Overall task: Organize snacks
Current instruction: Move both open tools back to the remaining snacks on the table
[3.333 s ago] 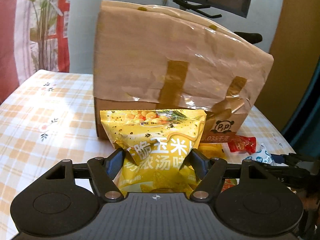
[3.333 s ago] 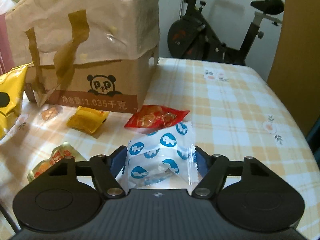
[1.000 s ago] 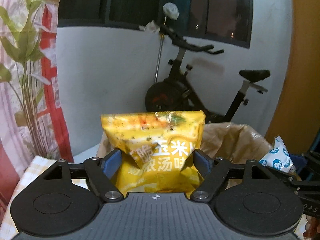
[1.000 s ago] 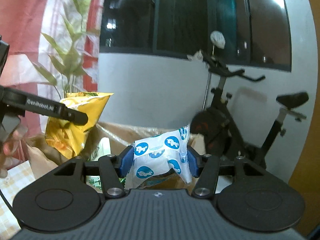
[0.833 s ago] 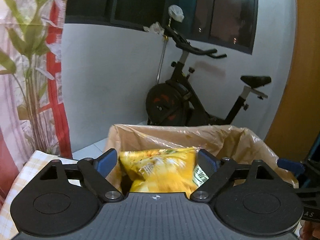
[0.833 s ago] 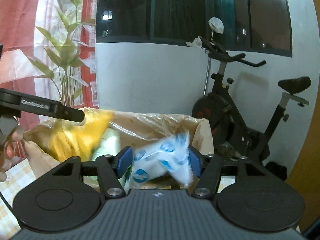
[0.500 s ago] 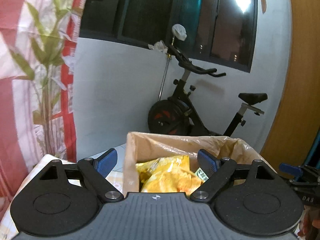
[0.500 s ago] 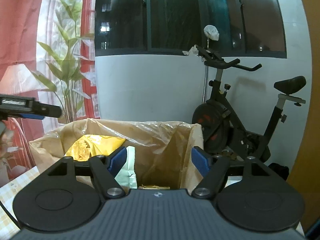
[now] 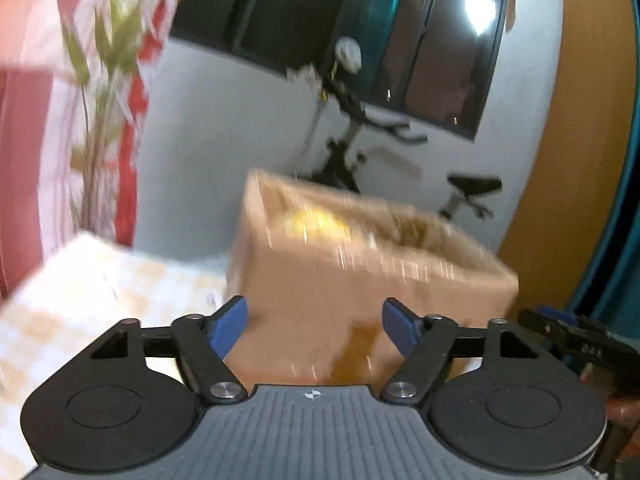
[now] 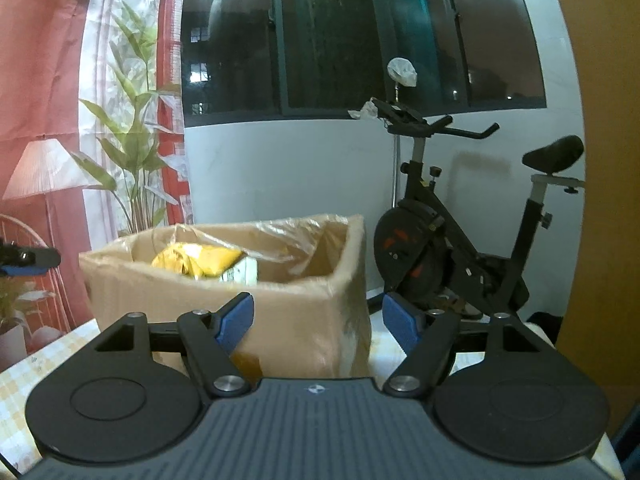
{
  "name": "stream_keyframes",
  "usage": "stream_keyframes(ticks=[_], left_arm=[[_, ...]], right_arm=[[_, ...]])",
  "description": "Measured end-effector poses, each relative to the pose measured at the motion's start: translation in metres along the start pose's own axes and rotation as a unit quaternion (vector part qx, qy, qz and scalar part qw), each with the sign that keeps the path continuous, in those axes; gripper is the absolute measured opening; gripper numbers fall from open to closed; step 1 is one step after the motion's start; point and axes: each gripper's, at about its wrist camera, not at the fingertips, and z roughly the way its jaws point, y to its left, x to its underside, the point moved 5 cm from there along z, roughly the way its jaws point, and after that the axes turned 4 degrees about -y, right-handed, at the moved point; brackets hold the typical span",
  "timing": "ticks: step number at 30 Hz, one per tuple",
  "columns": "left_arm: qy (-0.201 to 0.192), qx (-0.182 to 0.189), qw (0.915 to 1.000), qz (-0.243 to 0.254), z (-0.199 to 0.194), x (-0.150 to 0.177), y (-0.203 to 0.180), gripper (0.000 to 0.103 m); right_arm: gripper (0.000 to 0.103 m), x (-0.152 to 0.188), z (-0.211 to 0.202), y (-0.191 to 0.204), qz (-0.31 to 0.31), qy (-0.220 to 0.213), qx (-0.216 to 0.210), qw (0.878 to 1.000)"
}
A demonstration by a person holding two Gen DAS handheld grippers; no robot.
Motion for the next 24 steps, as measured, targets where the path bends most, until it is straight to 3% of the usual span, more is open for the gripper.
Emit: stream_keyframes(ticks=[3,8,17,24], left_arm=[[0.052,-0.005,0.9984,-0.02,0.014,0.027,0.004,0.059],[0.095,-0.022,0.9952,0.001,0.029,0.058,0.009,0.055],[0.133,-0.044,0.9901,-0.001,0.027,0.089,0.012,0.054],[0.151,-0.046,0.9874,0.013,0.034,0.096,0.009,0.054]], right_arm=[[0.074,0.02,-0.003,-0.004,0.002,0.022,0.001,1.0],[0.074,0.058,0.0,-0.016,0.004,0.067,0.022,0.998],[0.074,0.126,0.012,-0.033,-0.015,0.133,0.068,0.989],[0.073,0.142,0.012,-0.033,-0.012,0.147,0.066,0.987]])
